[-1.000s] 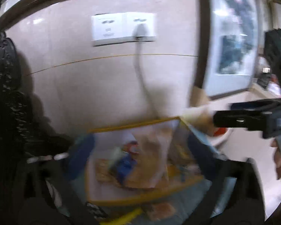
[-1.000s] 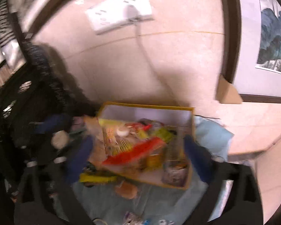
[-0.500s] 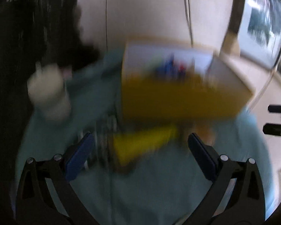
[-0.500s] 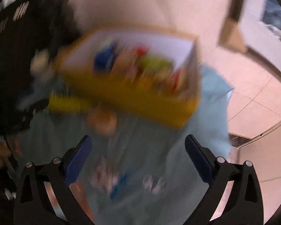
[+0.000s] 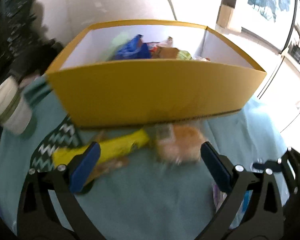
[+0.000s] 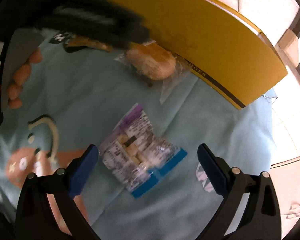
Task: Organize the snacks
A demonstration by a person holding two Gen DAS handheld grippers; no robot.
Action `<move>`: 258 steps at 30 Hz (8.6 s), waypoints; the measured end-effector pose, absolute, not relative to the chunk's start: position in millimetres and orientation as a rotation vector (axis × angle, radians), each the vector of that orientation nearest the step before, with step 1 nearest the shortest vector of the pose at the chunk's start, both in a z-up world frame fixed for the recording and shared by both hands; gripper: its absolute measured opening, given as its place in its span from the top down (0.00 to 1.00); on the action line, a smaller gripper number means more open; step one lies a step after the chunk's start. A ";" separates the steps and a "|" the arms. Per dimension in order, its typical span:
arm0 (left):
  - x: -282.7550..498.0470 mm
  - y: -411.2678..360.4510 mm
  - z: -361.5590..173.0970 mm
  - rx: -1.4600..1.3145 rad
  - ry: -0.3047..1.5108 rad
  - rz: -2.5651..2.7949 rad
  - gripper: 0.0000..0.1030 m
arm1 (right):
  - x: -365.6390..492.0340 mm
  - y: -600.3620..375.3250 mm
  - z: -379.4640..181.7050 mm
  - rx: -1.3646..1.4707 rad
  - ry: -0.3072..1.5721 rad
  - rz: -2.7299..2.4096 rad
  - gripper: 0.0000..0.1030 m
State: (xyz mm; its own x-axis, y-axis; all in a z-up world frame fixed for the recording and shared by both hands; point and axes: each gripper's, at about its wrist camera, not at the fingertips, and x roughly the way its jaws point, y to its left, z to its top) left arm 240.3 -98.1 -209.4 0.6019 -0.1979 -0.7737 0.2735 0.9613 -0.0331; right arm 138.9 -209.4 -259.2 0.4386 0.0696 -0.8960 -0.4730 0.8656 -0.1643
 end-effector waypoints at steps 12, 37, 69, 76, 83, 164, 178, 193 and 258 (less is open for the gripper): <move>263.4 -151.1 -239.9 0.224 0.888 -0.340 0.37 | 141.9 -230.5 -262.1 -0.229 1.133 0.402 0.27; 159.9 -99.9 -266.5 0.193 0.894 -0.354 0.02 | 98.5 -276.6 -215.2 -0.034 1.102 0.355 0.34; 129.6 -54.2 -135.1 0.041 0.709 -0.333 0.46 | 97.0 -274.8 -132.4 0.017 0.919 0.368 0.34; 158.4 -44.5 -79.0 0.004 0.610 -0.307 0.46 | 131.1 -291.8 -69.3 0.060 0.808 0.349 0.34; 210.0 -52.1 -21.2 0.008 0.528 -0.306 0.46 | 182.2 -296.0 -7.8 0.061 0.720 0.361 0.34; 237.8 -1.3 -246.4 0.344 0.846 -0.645 0.09 | 196.9 -139.5 -256.9 -0.293 1.188 0.430 0.45; 199.5 -39.7 -267.6 0.296 0.867 -0.484 0.33 | 183.2 -149.1 -278.7 -0.252 1.190 0.328 0.01; 174.5 -36.3 -256.7 0.217 0.869 -0.417 0.48 | 142.9 -195.5 -264.3 0.017 1.210 0.456 0.80; 252.2 -80.3 -28.1 0.083 0.692 -0.133 0.02 | 210.0 -268.7 -34.1 -0.040 0.787 0.190 0.09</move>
State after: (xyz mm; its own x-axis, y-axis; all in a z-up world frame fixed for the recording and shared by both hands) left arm 252.2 -80.3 -28.1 0.7621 -0.0945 -0.6405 0.1493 0.9883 0.0318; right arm 210.0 -268.7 -34.1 0.6901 0.1554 -0.7068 -0.1852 0.9821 0.0351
